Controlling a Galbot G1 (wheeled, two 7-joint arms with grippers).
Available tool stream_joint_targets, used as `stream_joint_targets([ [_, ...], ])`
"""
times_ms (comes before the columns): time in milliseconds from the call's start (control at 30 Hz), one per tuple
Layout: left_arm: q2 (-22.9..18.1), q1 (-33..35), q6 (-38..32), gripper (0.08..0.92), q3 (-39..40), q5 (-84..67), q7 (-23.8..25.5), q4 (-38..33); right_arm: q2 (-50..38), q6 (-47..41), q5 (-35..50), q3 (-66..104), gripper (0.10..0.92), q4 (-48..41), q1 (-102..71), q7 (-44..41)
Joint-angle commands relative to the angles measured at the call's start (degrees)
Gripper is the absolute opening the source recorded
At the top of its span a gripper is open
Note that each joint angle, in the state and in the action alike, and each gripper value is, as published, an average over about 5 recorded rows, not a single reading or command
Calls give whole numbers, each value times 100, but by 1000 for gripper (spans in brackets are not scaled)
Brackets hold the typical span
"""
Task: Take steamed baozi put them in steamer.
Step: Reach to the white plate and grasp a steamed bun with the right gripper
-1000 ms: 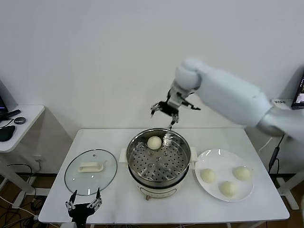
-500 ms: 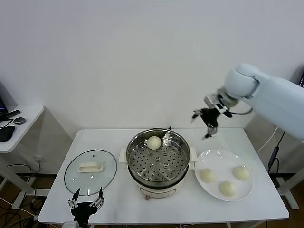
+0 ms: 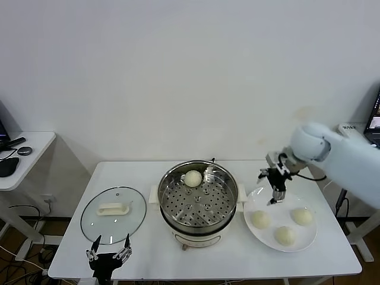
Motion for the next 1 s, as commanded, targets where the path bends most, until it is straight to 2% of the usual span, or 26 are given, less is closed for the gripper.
stream_joint_targets([
  [33,-11,28,3,823,-17,3,-2,33,142,-214,-589,644,823,-260,-1322,32],
  [467,-32,-116,40,823,-28,-11,43,142,421,-197,-1001,1133,823,-720,-1879,316],
  [1000,-15,-175,39,823,-48,-40,43,244,592,-190,-973,1169,823,-956,-2017,638],
])
